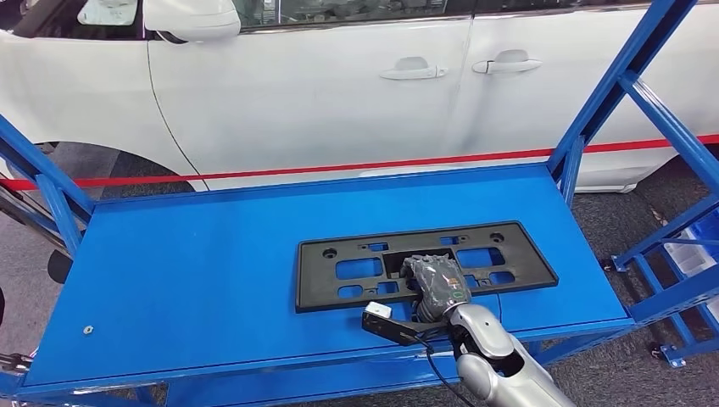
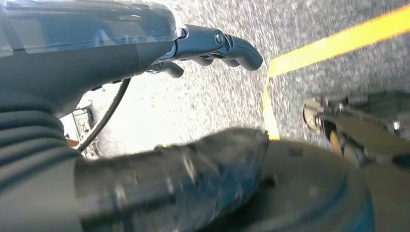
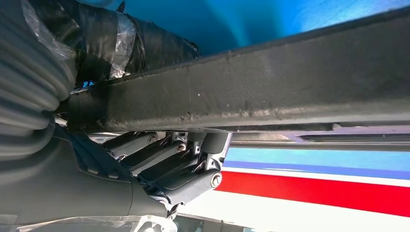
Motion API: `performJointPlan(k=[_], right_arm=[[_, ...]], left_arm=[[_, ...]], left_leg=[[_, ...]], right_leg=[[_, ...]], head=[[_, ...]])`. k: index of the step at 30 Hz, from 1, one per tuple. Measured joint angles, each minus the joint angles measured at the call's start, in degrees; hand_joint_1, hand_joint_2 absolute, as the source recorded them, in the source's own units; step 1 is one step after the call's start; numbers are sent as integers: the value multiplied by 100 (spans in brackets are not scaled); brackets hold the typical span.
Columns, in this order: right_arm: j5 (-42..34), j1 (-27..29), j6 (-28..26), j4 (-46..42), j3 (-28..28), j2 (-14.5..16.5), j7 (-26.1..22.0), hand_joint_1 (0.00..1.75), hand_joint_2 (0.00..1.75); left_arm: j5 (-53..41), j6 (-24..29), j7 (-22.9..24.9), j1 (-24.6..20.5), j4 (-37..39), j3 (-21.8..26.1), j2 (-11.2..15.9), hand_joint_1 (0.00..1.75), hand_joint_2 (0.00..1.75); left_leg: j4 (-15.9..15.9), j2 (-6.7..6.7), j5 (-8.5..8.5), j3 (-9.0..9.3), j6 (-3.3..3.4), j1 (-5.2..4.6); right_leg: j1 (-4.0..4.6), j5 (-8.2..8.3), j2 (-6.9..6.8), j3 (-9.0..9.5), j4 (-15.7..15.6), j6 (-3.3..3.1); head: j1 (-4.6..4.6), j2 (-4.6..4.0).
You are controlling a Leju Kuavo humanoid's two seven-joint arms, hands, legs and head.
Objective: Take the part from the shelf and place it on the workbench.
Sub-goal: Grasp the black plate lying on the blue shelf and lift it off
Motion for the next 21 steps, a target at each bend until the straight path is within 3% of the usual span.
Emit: performJointPlan(k=[2, 9, 15, 21], right_arm=[[-19, 21, -11, -19, -1, -2, -37, 175, 175], [-349, 240, -54, -426, -15, -105, -407, 175, 175], [-1028, 225, 155, -1491, -84, -456, -814, 175, 175], [-1149, 85, 226, -2302, -129, -633, -920, 175, 175]], left_arm=[[49, -14, -7, -1, 0, -5, -1, 0, 175], [273, -80, 18, 1, 0, -126, 4, 0, 175], [481, -117, 92, 4, 0, -286, 44, 0, 175], [585, -113, 183, -2, 0, -406, 61, 0, 175]], left_leg=[[1, 1, -3, 6, -2, -3], [2, 16, -14, 11, 3, -6], [2, 16, -16, 8, 6, -9], [43, 5, -27, -13, 25, -18]], right_leg=[[-1, 0, 0, 7, -4, 0], [-4, 0, 4, 14, -14, 2], [-16, 0, 4, 12, -13, 3], [-47, 5, -5, 4, -14, 20]], head=[[1, 0], [1, 0], [-1, 0], [-1, 0]])
